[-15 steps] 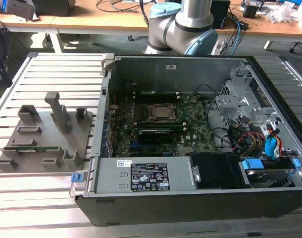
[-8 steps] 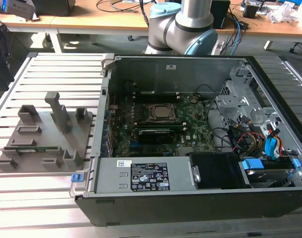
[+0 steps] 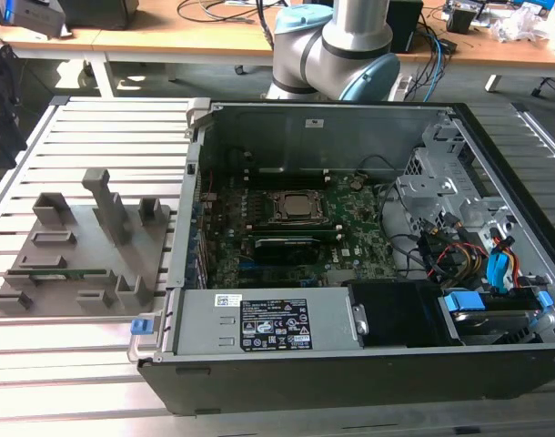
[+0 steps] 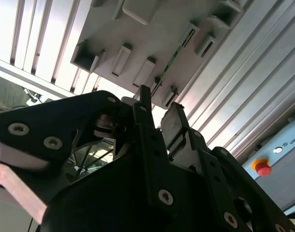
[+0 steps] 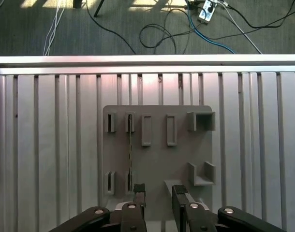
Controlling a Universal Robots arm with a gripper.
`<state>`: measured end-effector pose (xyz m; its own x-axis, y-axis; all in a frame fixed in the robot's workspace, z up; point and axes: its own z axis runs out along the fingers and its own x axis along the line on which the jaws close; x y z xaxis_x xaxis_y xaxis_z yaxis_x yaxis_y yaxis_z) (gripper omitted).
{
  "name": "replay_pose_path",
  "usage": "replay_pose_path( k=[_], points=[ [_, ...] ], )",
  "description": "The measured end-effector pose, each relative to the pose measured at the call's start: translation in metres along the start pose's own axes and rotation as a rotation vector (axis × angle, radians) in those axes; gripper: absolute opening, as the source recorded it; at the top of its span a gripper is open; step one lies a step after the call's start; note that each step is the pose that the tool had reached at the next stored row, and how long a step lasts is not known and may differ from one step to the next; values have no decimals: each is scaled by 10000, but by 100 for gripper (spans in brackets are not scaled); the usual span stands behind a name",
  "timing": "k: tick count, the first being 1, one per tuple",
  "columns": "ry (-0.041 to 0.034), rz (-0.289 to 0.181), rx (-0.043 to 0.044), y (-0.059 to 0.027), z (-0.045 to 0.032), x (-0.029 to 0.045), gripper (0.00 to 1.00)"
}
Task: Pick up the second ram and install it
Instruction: 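Pick up the second ram and move it above second insertion slot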
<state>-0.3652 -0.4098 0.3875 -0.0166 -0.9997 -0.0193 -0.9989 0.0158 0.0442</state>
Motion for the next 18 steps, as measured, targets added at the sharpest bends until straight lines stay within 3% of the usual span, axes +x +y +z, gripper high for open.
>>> replay_pose_path(
  k=[13, 18],
  points=[
    [-1, 0, 1, -4, 101, 2, 36],
    [-1, 0, 1, -8, 186, 4, 36]
  ],
)
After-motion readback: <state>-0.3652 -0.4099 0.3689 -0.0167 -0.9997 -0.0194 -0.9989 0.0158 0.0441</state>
